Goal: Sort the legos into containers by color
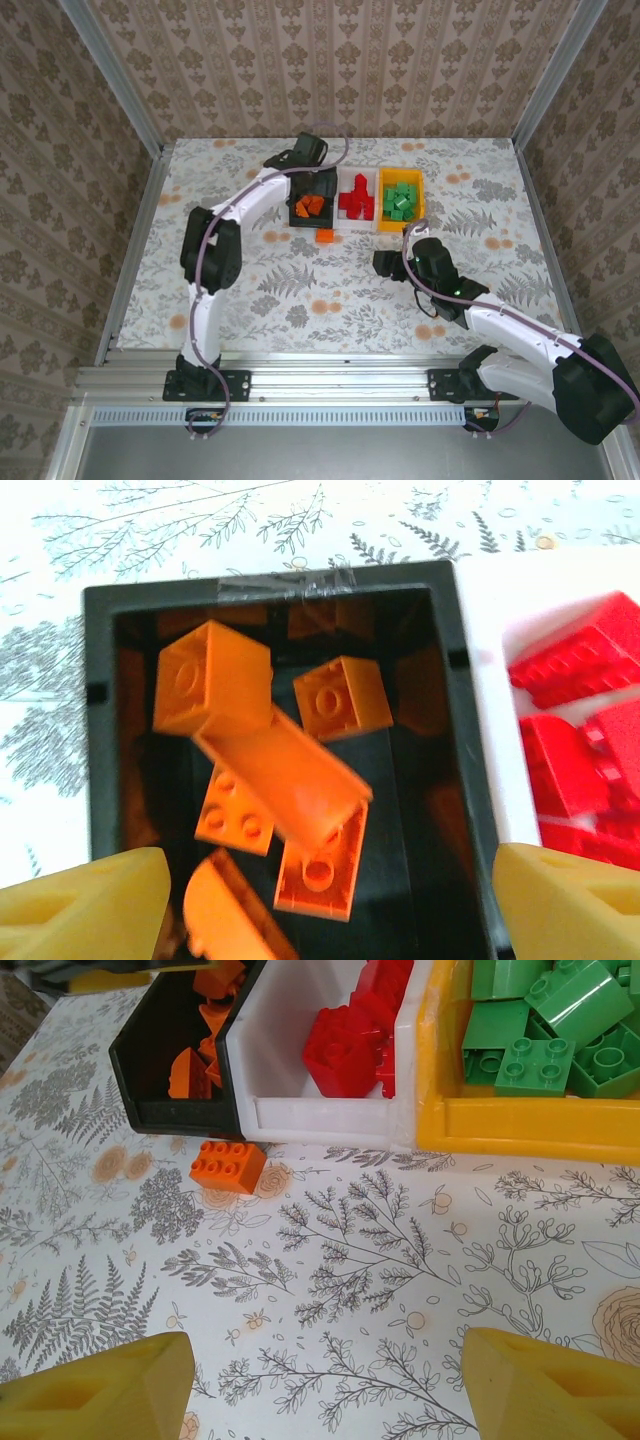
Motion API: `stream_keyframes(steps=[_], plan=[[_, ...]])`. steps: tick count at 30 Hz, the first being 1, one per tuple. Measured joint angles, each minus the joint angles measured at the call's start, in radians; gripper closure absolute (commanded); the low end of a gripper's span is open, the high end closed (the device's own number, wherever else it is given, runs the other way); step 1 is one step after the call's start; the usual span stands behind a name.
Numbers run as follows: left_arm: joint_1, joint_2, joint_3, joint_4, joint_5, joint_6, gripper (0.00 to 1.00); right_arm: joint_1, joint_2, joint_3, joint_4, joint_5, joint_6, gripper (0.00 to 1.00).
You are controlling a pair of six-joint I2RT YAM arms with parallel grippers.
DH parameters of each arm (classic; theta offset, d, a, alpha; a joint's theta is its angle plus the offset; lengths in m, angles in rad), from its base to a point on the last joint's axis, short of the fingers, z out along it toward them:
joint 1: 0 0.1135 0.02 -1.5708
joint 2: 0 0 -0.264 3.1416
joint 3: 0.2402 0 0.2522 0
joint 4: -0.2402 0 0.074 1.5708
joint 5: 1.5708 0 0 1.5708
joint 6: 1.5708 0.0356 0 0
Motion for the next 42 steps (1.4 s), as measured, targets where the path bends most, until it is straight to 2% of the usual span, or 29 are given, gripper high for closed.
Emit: stream_keyframes(steps=[5,9,14,20,34,42], plan=[[-0.065,-0.241,-0.236,0.045,-0.027,-0.034,0.16,0.003,0.0,0.0,0.0,0.0,0.0,0.27],[-0.145,-0.32,-0.377,0.068,-0.043,-0.081,0.14,0.006,0.0,0.0,0.0,0.001,0.0,0.27],[-0.214,-0.292,-0.488,0.075,-0.069,-0.13,0.1,0.01,0.002,0.0,0.0,0.002,0.0,0.27],[-0.218,-0.224,-0.499,0.106,-0.101,-0.145,0.1,0.011,0.002,0.0,-0.002,0.012,-0.001,0.27],[-0.198,-0.1,-0.5,0.236,-0.103,-0.178,0.28,0.013,0.002,0.0,-0.004,0.015,-0.004,0.27],[-0.198,-0.091,-0.5,0.275,-0.109,-0.181,0.39,0.013,0.002,0.0,-0.006,0.015,-0.004,0.27]])
